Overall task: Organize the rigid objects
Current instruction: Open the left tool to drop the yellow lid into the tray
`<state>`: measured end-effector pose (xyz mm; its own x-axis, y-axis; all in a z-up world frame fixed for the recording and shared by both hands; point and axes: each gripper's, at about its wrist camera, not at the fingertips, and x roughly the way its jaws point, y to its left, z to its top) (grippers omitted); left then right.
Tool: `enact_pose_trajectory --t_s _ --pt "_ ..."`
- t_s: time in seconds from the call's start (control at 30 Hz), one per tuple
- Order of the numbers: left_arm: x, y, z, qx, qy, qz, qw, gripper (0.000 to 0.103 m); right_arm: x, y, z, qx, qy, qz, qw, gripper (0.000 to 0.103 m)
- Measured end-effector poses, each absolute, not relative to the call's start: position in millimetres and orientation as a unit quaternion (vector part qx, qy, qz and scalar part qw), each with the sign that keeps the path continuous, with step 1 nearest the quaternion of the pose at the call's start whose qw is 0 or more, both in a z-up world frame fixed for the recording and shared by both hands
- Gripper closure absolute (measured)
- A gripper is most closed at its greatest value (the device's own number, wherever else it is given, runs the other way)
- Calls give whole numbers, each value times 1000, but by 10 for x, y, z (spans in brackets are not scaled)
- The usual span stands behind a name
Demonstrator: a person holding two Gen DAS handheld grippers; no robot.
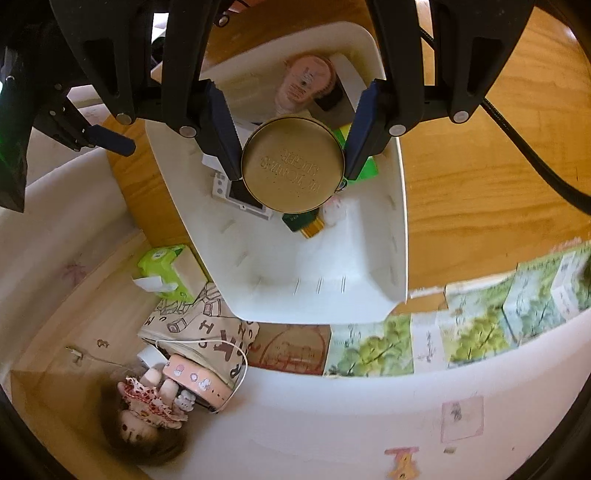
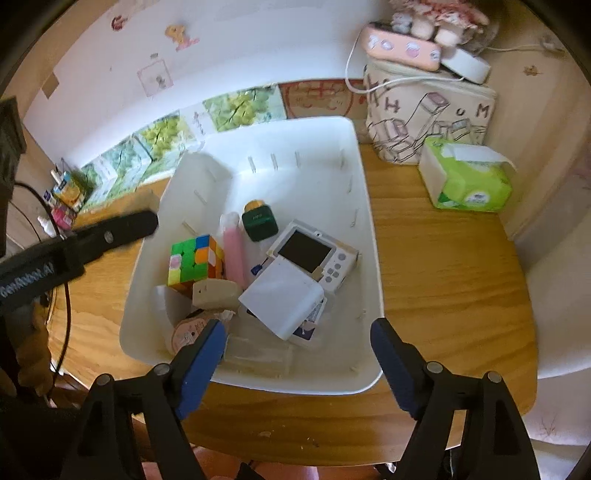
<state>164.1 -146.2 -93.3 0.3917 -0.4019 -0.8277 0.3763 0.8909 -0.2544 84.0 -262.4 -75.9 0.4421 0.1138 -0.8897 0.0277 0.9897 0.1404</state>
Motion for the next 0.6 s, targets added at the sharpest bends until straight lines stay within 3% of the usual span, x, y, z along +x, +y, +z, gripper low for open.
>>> enact_pose_trajectory --t_s 0.07,0.17,0.3,0.37,0.5,0.6 --pt "1614 -1424 -922 -24 504 -223 834 43 817 -2635 -721 70 519 20 852 22" --pt "1569 -1362 -877 -44 497 -220 838 23 760 -2619 -660 67 502 17 862 22" --pt "1455 -1240 -781 -57 496 -202 843 17 717 -2580 -594 72 501 13 862 21" --pt "1379 -1159 -730 -66 486 -199 849 8 664 -2522 -516 65 487 13 871 18" --pt "1181 -935 -592 -64 459 -170 870 3 555 -2359 -451 51 458 21 888 9" --pt "1061 -758 -499 -71 457 -140 876 3 486 -2243 -434 55 464 30 884 9"
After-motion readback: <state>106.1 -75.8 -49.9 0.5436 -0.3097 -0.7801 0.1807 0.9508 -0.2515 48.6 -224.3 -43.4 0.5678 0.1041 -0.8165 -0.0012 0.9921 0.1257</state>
